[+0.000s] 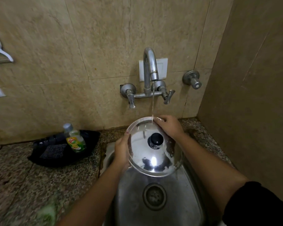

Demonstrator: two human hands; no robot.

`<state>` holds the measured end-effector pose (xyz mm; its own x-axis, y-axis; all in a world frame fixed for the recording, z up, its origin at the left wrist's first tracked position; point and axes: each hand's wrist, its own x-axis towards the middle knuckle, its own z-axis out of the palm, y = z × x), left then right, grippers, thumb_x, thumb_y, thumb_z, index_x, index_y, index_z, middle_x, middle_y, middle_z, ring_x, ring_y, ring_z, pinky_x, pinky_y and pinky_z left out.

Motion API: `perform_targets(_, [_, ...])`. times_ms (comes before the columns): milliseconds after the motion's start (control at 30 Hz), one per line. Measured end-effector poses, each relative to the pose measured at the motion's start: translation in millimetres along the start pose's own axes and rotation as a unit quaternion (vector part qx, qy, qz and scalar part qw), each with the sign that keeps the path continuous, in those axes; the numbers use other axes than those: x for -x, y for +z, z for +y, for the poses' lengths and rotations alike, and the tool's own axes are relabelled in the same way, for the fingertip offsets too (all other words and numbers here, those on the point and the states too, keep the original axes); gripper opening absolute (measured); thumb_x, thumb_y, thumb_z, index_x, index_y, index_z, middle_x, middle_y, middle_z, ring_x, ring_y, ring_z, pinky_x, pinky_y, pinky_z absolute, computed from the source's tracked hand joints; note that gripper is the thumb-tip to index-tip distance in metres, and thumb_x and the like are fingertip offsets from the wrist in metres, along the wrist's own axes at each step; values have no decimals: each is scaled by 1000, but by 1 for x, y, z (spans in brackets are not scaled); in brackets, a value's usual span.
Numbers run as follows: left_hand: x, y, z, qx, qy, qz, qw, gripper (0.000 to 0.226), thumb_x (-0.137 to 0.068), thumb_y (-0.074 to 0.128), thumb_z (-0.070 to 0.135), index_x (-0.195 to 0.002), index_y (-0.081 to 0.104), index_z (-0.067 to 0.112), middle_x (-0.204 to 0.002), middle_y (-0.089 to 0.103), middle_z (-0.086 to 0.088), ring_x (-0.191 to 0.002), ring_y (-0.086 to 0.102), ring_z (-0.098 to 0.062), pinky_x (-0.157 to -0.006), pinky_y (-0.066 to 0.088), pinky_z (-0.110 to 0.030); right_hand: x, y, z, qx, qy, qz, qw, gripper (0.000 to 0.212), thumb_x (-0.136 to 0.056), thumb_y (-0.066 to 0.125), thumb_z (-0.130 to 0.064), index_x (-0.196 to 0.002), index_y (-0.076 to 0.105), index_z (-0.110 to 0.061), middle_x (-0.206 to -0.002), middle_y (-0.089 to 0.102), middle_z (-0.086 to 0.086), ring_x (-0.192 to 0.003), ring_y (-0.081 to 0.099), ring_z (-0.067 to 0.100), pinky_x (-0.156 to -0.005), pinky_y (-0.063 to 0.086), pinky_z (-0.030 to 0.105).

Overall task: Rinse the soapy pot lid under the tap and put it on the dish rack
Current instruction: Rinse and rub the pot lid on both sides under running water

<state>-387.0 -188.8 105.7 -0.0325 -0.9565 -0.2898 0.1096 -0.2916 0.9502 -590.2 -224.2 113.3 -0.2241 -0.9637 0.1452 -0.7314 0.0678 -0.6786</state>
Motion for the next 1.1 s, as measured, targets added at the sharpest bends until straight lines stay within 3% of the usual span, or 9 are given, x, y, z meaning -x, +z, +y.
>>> perform_targets(67, [-1,-1,-1,-25,-50,-44,997,36,-91,56,43,-96,69,10,-93,74,-17,-86,70,-35,-79,59,-43,-2,0,2,62,-18,-21,998,43,-88,49,-60,-113,69,-32,-108,73,-2,-99,65,22,-85,52,38])
perform_targets(167, [-4,-1,7,-100,21,-46,994,38,-93,55,39,-90,71,6,-85,73,-13,-78,69,-28,-66,56,-25,4,8,-17,106,-134,-66,983,40,-91,46,-56,-111,70,-30,-104,72,-1,-95,65,21,-78,49,35])
perform_targets(300, [0,0,0,-57,45,33,997,36,-93,56,35,-85,70,2,-84,71,-18,-75,66,-28,-71,53,-34,17,15,-5,90,-150,-53,983,39,-100,36,-41,-127,59,-24,-117,63,2,-110,57,24,-85,41,34])
perform_targets(500, [-10,-19,-21,7,-3,167,986,44,-93,51,44,-97,66,2,-89,70,-18,-81,67,-33,-78,55,-41,107,32,32,175,-142,-51,973,57,-97,13,-43,-151,5,-27,-159,3,-8,-147,-2,8,-121,6,36])
perform_targets(700, [3,-12,-22,46,-9,197,979,41,-97,46,38,-93,64,2,-80,66,-14,-73,63,-28,-63,50,-30,156,68,9,192,-271,-59,941,57,-99,30,-35,-152,18,-19,-160,18,-1,-147,13,11,-120,11,34])
perform_targets(833, [-2,-18,-24,33,8,202,979,43,-97,44,39,-98,65,1,-90,68,-21,-77,64,-31,-66,54,-35,140,50,21,174,-247,-74,950,54,-100,25,-36,-152,11,-35,-159,13,-15,-148,0,5,-119,5,32])
perform_targets(933, [-7,-23,-21,45,2,199,979,39,-97,45,40,-82,64,10,-92,68,-23,-78,65,-33,-80,54,-47,116,34,20,118,-257,-76,956,45,-99,36,-31,-144,35,-32,-154,33,-8,-144,22,10,-118,20,35])
perform_targets(1000, [-6,-25,-16,60,8,190,980,36,-98,45,38,-78,62,13,-86,67,-16,-72,63,-29,-75,54,-39,94,28,19,75,-196,-27,977,44,-97,41,-35,-140,41,-25,-151,38,-1,-139,32,17,-112,32,42])
perform_targets(1100, [-4,-24,-10,50,21,178,983,35,-98,45,34,-78,62,11,-75,63,-5,-66,59,-17,-61,48,-26,86,24,26,113,-131,3,985,62,-96,21,-53,-151,24,-24,-159,23,-4,-148,10,14,-120,17,44])
